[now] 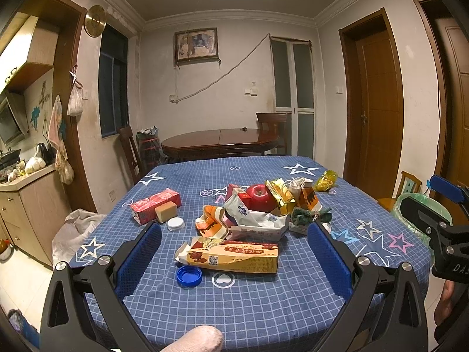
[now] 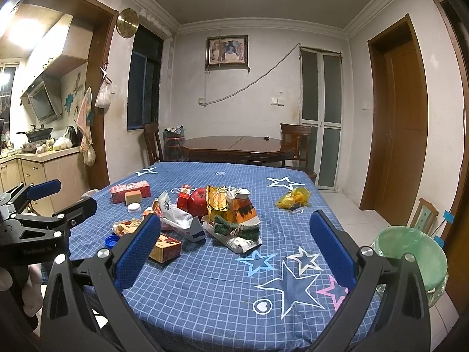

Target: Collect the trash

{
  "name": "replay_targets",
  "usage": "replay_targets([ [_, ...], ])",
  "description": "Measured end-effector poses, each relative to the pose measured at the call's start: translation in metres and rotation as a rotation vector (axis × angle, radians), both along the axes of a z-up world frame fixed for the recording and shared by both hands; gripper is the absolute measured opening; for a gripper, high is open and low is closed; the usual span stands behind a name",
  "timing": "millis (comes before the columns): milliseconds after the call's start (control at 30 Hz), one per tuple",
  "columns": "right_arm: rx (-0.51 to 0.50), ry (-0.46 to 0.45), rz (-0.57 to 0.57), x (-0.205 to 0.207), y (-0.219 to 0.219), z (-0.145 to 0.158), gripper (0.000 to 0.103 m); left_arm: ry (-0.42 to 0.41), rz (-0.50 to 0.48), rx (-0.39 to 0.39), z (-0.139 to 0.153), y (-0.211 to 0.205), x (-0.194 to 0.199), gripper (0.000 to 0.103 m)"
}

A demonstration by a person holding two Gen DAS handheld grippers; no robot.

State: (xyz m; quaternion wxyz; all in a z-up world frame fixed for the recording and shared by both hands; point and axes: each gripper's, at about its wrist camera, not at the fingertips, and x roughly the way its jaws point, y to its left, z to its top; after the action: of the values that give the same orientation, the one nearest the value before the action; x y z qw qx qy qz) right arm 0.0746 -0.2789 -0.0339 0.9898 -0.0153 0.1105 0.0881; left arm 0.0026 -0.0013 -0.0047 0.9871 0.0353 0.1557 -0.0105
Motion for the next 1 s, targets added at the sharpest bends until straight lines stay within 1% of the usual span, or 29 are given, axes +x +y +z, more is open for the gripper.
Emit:
replay_targets([
  [1000, -0.006, 0.012, 0.009, -0.0031, 0.0004, -0.0005, 0.098, 0.005, -0.002, -0.003, -0.0017, 0.0001, 0.0013, 0.099],
])
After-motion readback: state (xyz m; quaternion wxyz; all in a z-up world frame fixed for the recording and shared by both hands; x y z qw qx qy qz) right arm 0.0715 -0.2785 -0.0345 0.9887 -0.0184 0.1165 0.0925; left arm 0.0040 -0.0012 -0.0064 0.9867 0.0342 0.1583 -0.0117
